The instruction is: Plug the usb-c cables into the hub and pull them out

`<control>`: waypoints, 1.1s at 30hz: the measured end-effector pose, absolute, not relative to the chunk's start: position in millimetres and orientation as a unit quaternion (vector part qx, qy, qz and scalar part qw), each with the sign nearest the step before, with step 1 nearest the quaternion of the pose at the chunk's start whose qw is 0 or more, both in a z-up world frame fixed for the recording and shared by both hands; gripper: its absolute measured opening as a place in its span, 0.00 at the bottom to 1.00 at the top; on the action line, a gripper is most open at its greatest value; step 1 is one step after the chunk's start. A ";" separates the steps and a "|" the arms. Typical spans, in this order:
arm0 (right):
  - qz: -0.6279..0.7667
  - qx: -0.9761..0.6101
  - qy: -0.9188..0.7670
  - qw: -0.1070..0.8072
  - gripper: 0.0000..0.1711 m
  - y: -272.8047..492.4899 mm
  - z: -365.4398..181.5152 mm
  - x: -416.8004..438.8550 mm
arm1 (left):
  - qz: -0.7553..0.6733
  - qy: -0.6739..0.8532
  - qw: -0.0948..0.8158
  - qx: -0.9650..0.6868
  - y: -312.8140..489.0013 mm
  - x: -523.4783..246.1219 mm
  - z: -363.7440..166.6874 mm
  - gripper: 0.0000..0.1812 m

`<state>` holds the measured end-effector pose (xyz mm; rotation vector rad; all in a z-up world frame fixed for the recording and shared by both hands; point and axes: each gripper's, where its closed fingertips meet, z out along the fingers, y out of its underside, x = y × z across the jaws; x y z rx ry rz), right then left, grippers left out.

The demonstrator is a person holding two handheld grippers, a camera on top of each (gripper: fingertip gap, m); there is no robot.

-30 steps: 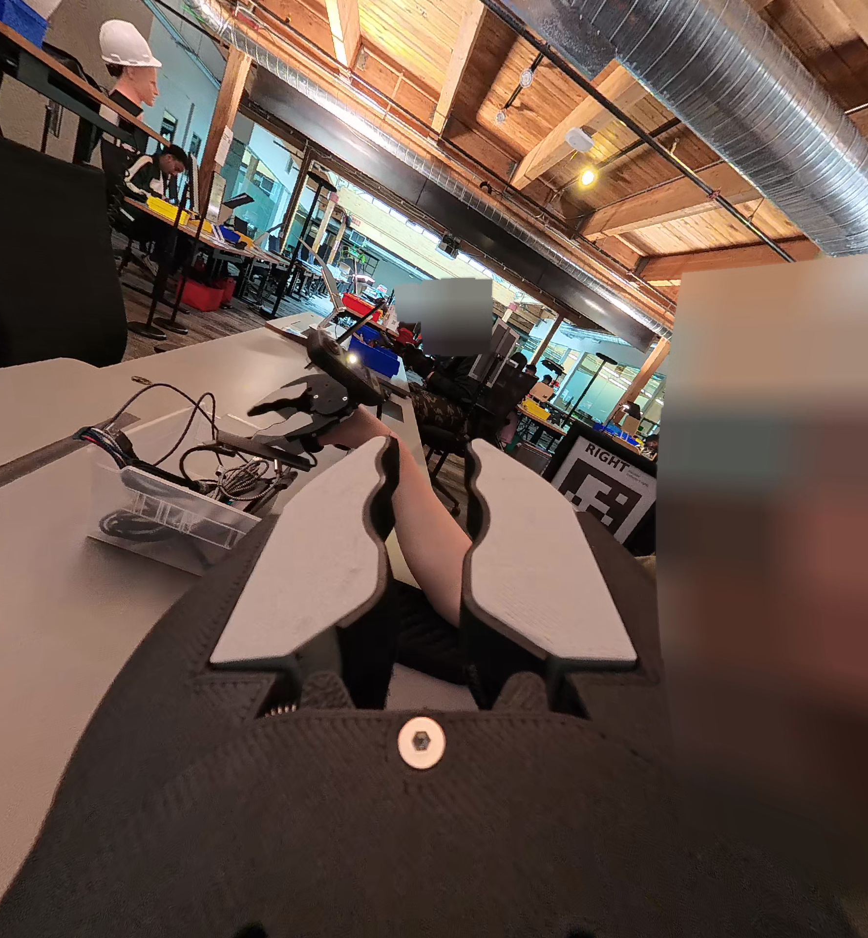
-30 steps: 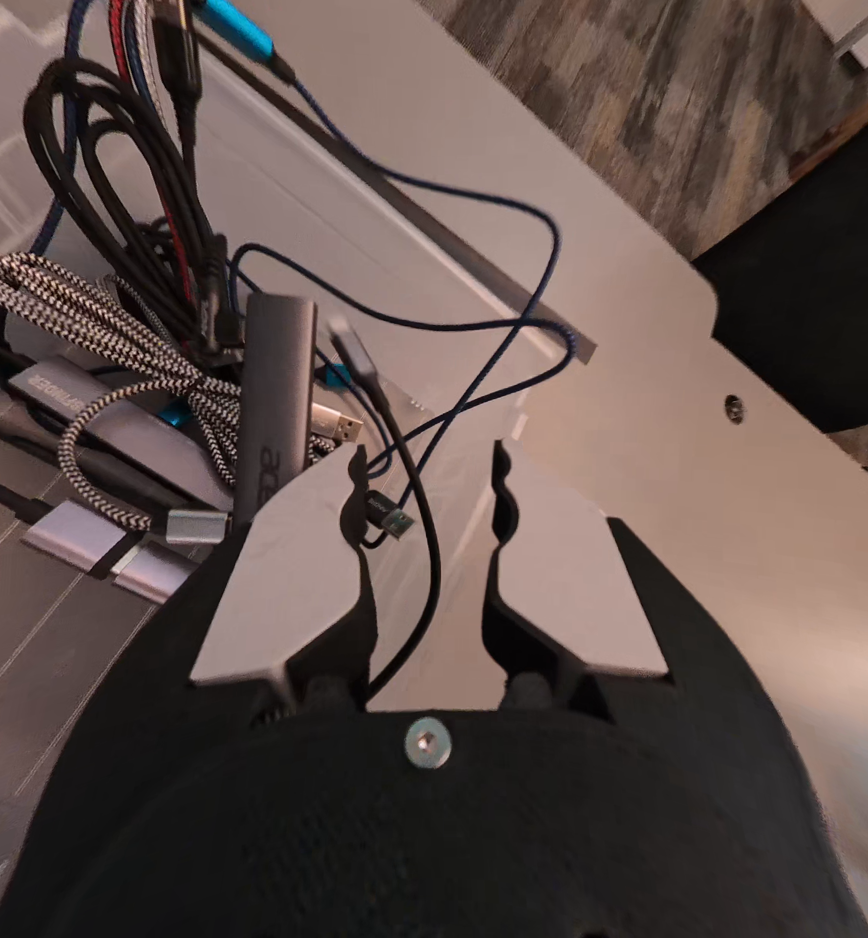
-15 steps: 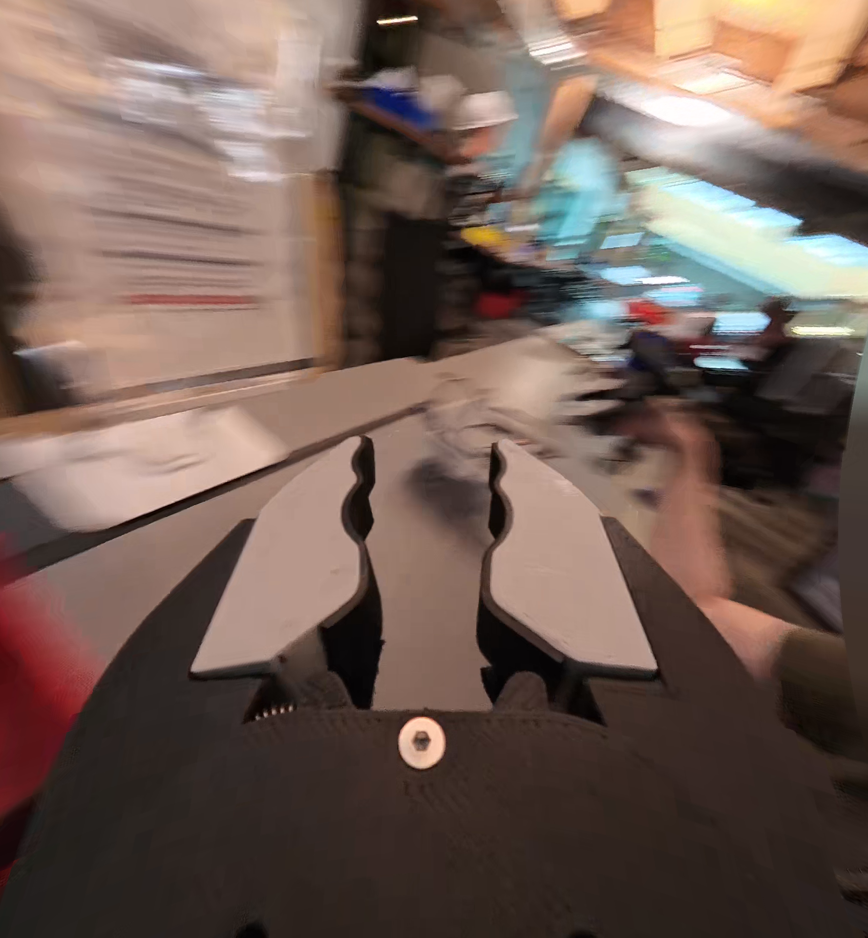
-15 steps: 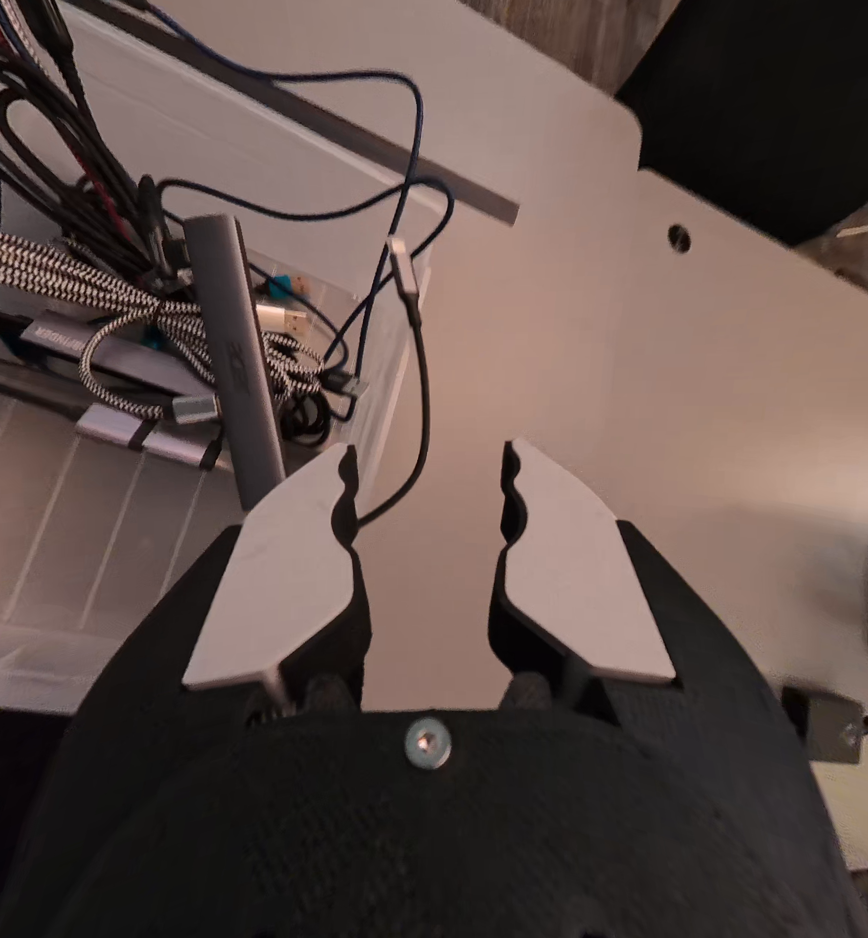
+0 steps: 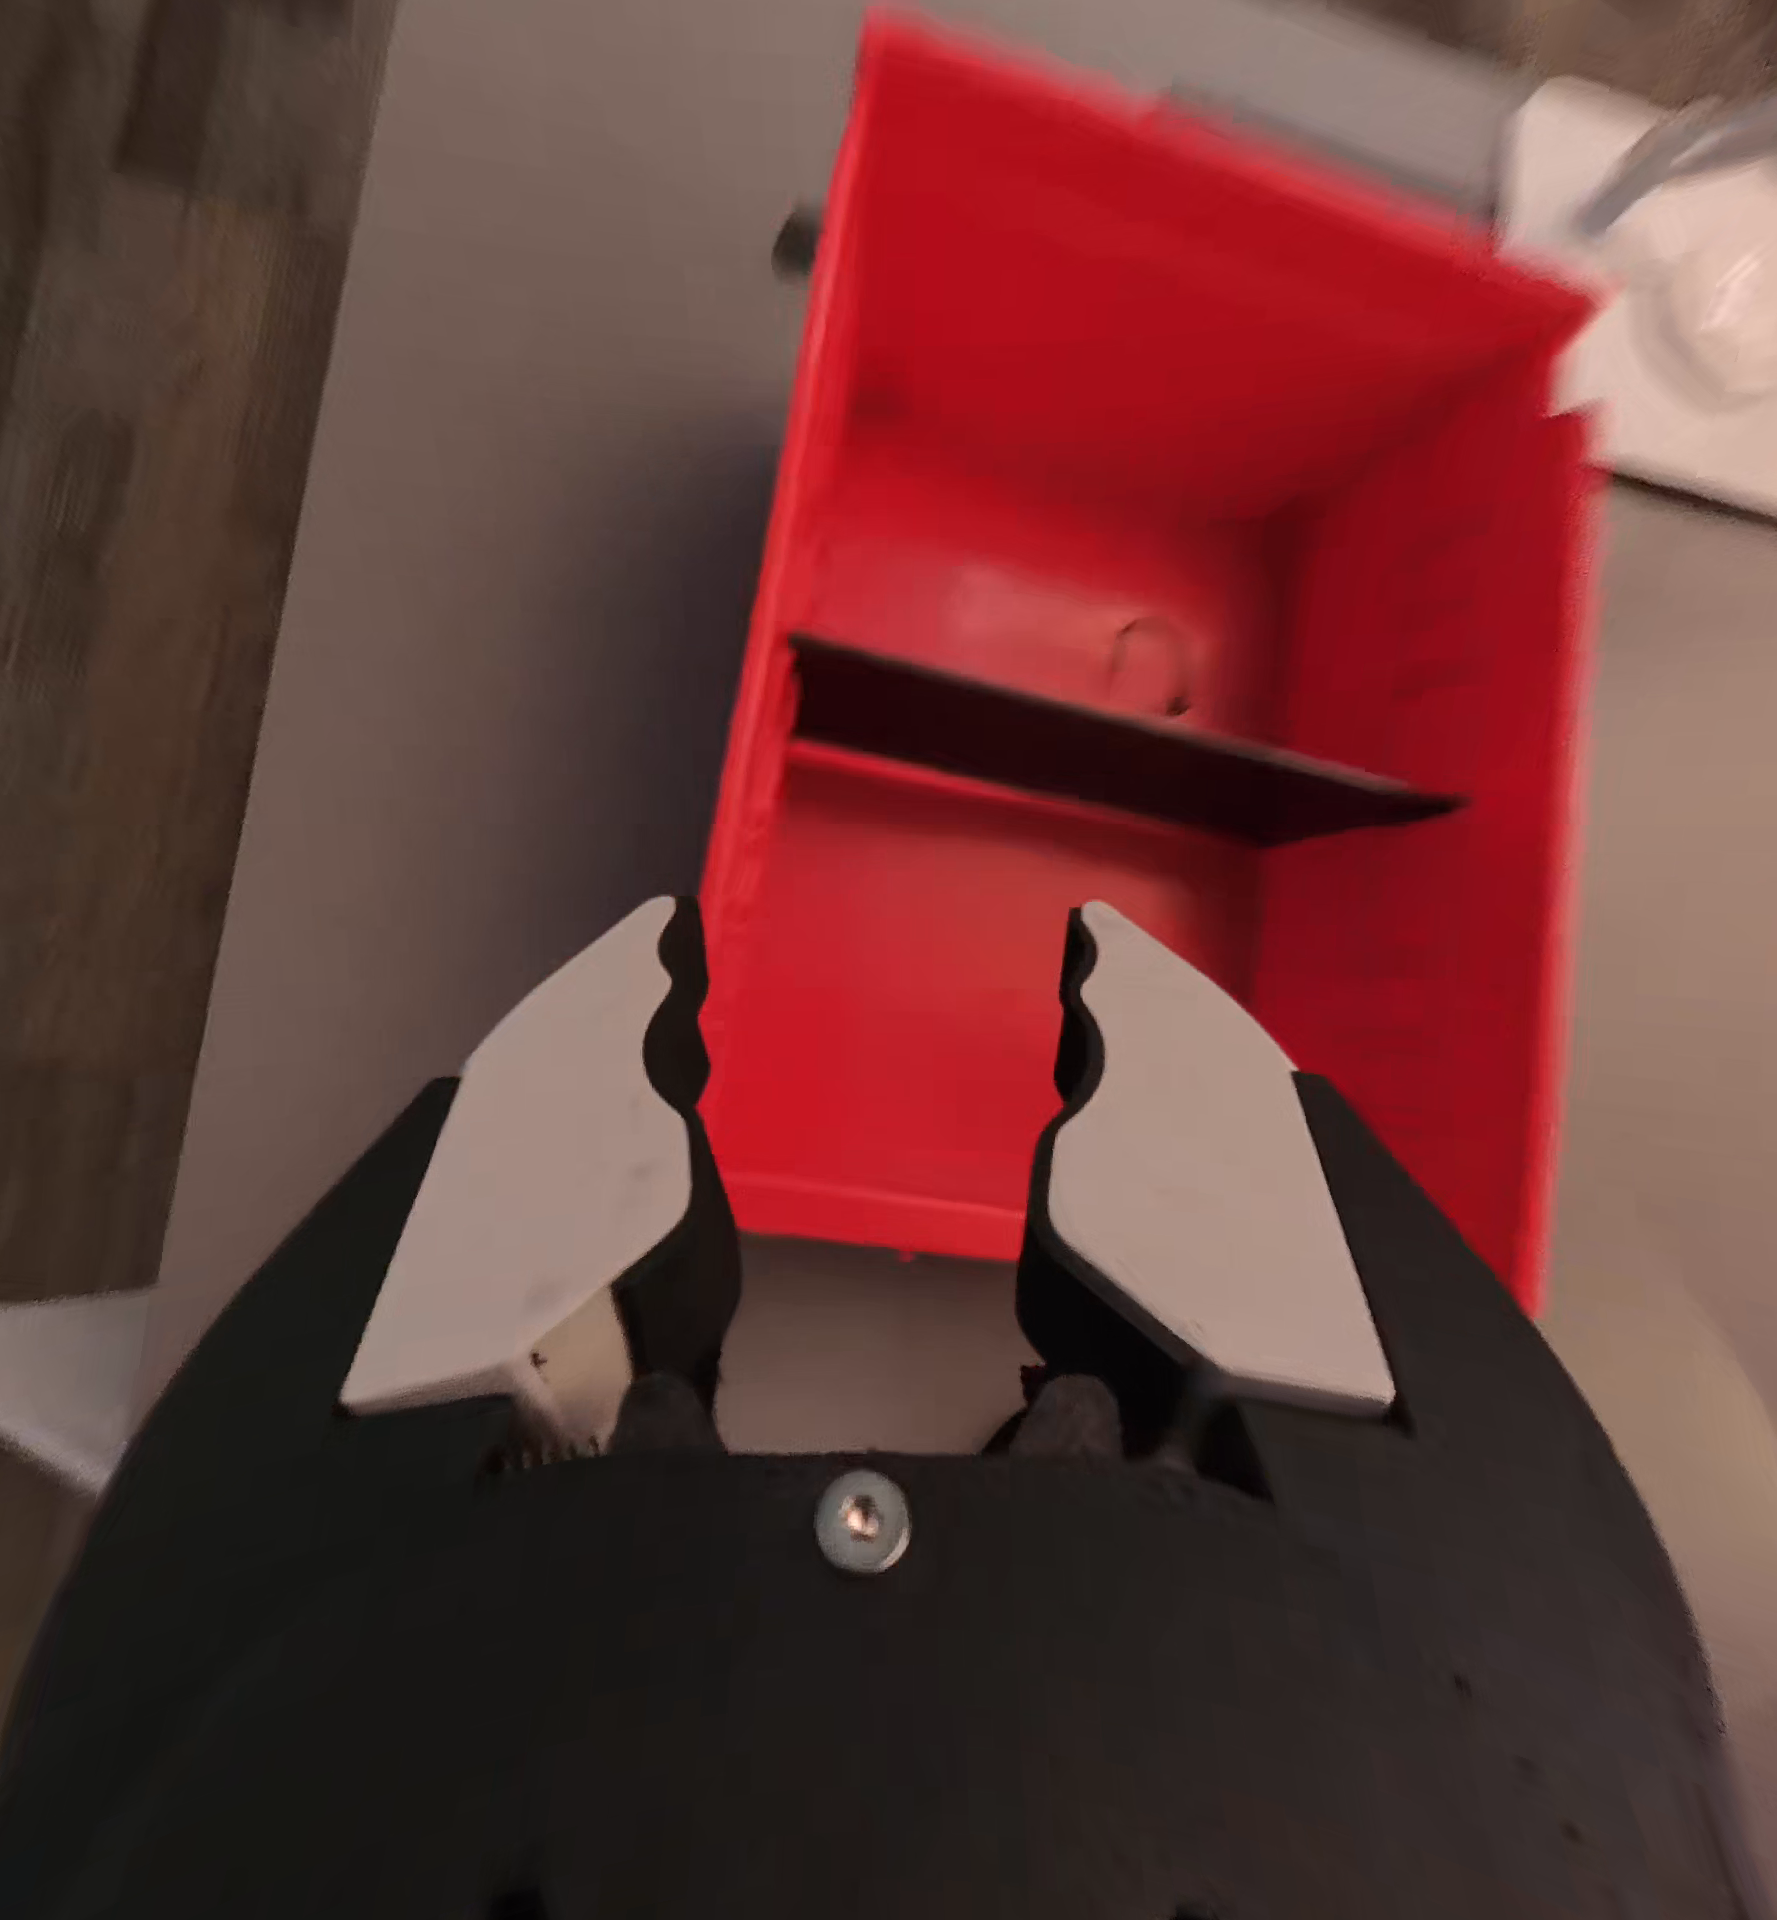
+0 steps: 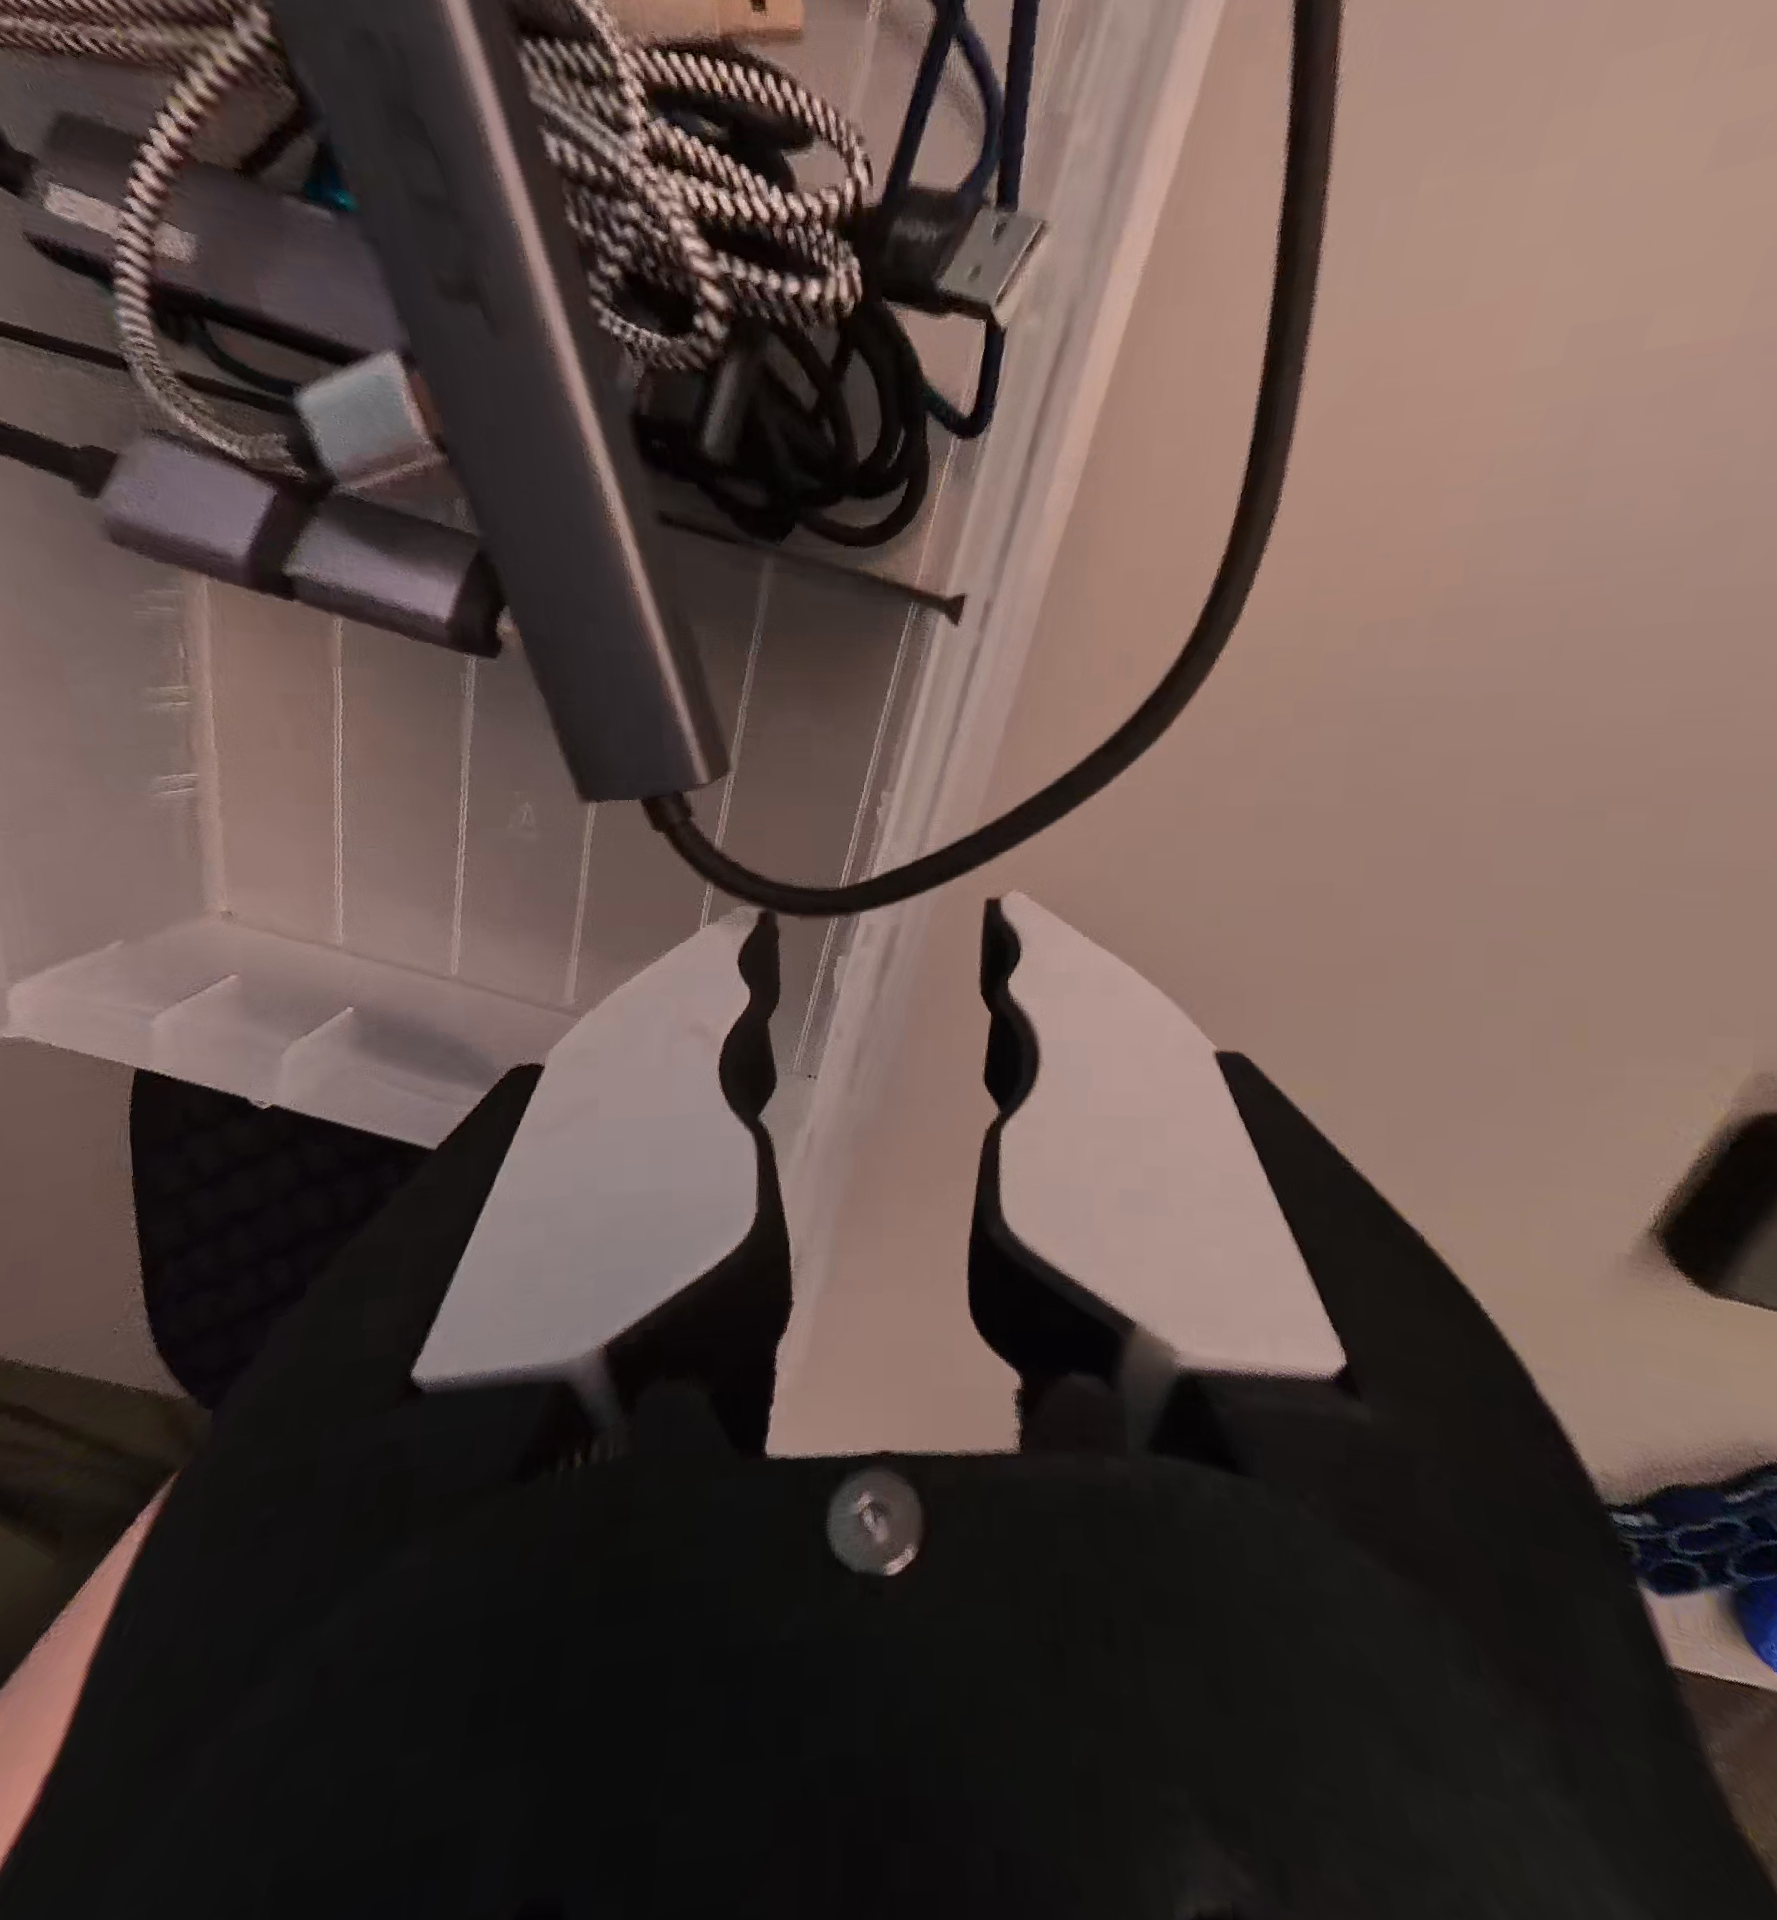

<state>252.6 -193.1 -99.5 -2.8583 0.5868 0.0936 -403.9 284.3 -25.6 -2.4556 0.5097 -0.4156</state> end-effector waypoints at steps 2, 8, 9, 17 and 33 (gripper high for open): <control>0.055 -0.973 0.205 0.089 0.17 -193.2 -111.0 249.3 | -0.138 0.191 0.275 -0.932 286.2 -411.3 -39.4 0.38; 0.076 -0.975 0.203 0.054 0.06 -194.2 -129.5 245.9 | -0.071 0.159 0.152 -0.973 277.4 -437.4 -97.6 0.32; 0.078 -0.974 0.204 0.053 0.06 -194.2 -129.9 245.7 | -0.059 0.149 0.134 -0.978 276.8 -442.4 -106.6 0.27; 0.080 -0.979 0.189 0.016 0.06 -194.5 -129.9 231.3 | -0.072 0.233 0.051 -0.968 255.5 -426.1 -131.9 0.01; 0.087 -0.987 0.116 -0.075 0.11 -165.4 -126.2 175.4 | -0.018 0.438 -0.089 -0.894 169.2 -316.5 -136.1 0.07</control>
